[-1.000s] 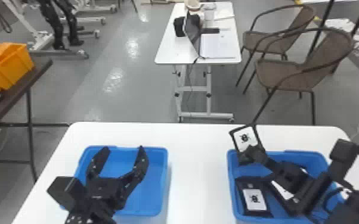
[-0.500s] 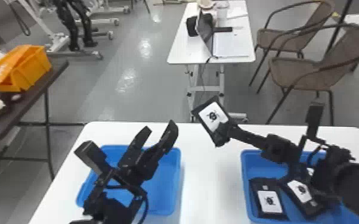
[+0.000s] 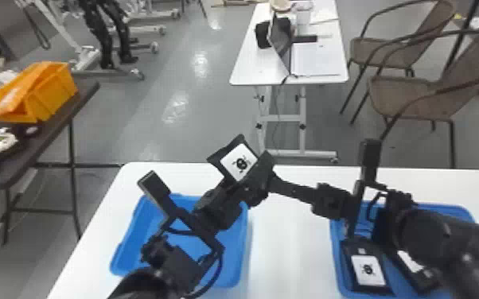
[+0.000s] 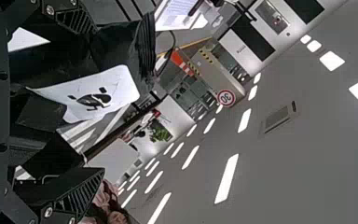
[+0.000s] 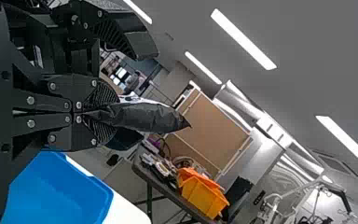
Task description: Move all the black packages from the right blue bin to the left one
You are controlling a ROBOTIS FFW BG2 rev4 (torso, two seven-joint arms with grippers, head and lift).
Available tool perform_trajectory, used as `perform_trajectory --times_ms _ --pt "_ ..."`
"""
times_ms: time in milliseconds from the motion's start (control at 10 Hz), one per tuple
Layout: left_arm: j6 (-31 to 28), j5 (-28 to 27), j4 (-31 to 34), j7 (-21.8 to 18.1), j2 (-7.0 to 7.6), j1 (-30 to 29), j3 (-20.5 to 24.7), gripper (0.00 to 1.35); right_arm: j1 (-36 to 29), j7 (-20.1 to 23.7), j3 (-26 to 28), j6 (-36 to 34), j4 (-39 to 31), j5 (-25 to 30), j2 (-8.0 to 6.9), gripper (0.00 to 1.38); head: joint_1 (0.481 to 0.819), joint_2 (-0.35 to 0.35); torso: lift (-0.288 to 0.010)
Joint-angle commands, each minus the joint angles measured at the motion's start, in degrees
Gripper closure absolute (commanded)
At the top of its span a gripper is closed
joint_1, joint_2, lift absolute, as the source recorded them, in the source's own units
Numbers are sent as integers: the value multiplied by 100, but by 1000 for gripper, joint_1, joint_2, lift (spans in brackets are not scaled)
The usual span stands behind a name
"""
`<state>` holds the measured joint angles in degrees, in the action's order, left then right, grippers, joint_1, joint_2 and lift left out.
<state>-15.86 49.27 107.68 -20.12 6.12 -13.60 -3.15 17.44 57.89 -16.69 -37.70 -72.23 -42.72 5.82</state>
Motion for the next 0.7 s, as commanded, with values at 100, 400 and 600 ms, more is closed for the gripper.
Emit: perform_trajectory --times_ms 100,400,600 --pt "-49 74 -37 -1 3 7 7 707 23 -6 -124 8 112 -61 -11 1299 695 195 -41" --pt "417 -260 -10 78 -58 -64 60 1217 5 -6 -124 17 86 -43 -11 1299 695 206 -41" --pt "610 -339 -10 78 -49 -99 69 1217 -3 -15 -106 17 60 -17 7 1299 695 220 -41"
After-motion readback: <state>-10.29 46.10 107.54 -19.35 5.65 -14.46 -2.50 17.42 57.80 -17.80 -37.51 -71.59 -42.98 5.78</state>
